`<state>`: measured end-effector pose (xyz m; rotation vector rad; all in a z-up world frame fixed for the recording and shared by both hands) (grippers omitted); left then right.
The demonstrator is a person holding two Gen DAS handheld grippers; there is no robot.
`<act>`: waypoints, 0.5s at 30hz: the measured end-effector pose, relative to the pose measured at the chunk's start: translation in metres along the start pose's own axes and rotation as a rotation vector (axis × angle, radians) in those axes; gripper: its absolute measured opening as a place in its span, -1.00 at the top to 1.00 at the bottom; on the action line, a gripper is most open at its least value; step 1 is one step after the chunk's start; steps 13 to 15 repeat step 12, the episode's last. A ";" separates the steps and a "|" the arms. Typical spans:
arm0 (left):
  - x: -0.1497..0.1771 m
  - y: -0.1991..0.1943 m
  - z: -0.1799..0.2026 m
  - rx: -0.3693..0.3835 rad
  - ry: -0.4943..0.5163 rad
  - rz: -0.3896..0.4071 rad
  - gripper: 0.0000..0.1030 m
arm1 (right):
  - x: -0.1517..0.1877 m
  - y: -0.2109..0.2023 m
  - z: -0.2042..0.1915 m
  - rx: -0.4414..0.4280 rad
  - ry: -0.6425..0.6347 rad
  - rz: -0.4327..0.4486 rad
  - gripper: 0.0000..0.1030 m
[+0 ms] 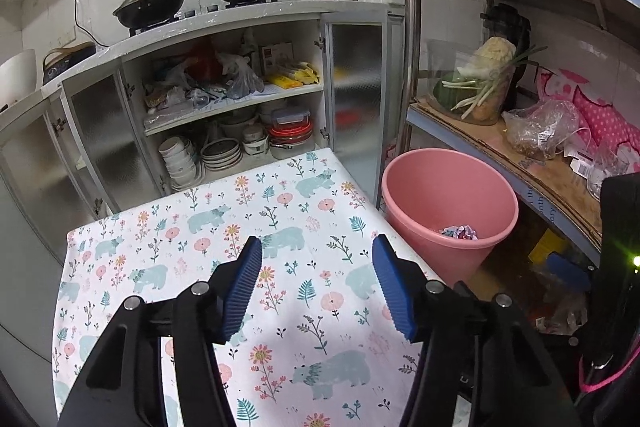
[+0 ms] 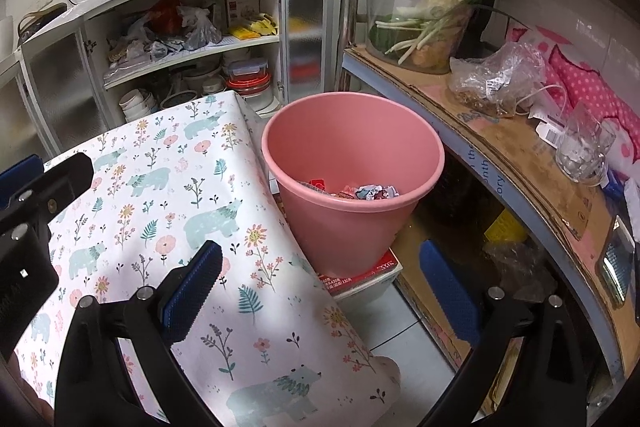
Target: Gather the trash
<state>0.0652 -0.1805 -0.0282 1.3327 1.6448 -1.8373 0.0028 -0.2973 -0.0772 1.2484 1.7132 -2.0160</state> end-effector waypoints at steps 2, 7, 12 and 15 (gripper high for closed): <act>0.001 -0.001 0.001 0.001 0.008 0.007 -0.12 | 0.000 0.000 0.001 0.001 0.005 0.000 -0.93; 0.001 0.000 0.000 -0.003 -0.001 -0.002 -0.12 | 0.001 0.000 0.002 0.002 0.008 -0.001 -0.93; 0.002 0.003 -0.001 -0.007 0.000 -0.012 -0.12 | 0.001 0.002 0.002 0.004 0.006 -0.005 -0.93; 0.002 0.003 -0.001 -0.007 0.000 -0.012 -0.12 | 0.001 0.002 0.002 0.004 0.006 -0.005 -0.93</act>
Point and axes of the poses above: each gripper's, at about its wrist camera, not at the fingertips, and y roughly the way its jaws point, z to its right, x to its underside, the point moved 8 cm from there along y, roughly the way its jaws point, and after that the axes turned 5 degrees about -x, right-handed, at the moved point
